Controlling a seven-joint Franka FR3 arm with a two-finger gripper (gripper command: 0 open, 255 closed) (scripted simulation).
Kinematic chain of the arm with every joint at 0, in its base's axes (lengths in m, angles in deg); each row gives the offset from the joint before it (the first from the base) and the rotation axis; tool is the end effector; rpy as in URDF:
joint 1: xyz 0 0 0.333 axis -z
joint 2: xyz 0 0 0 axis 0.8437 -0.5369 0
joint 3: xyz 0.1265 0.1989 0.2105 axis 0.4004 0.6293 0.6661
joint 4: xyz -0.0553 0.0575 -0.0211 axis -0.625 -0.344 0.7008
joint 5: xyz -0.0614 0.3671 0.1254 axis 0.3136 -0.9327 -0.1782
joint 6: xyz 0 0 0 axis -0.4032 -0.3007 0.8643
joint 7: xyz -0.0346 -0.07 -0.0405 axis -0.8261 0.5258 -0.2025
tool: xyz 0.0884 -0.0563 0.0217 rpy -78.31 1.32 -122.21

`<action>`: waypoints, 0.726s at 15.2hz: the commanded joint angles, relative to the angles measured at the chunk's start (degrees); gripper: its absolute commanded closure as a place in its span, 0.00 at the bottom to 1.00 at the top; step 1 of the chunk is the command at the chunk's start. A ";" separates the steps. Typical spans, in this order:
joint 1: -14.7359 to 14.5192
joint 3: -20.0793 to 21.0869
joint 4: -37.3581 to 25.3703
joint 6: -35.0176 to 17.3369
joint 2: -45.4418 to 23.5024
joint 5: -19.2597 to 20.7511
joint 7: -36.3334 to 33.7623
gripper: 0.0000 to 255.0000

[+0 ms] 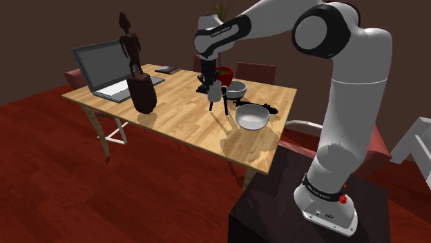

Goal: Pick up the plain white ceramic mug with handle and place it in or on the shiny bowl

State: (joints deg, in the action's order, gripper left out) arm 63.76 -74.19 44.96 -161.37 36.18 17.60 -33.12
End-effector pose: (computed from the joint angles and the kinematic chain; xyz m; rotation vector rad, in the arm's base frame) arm 0.6214 -0.1131 0.4624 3.0644 -0.4334 0.1426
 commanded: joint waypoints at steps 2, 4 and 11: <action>0.32 -0.25 1.70 0.69 2.39 0.08 0.60 1.00; 1.03 -0.82 6.33 -0.03 6.36 0.23 1.85 1.00; 3.65 -3.41 19.84 -0.70 19.44 1.34 6.61 1.00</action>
State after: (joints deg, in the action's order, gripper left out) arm 66.88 -77.04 62.56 -162.11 53.30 18.69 -27.52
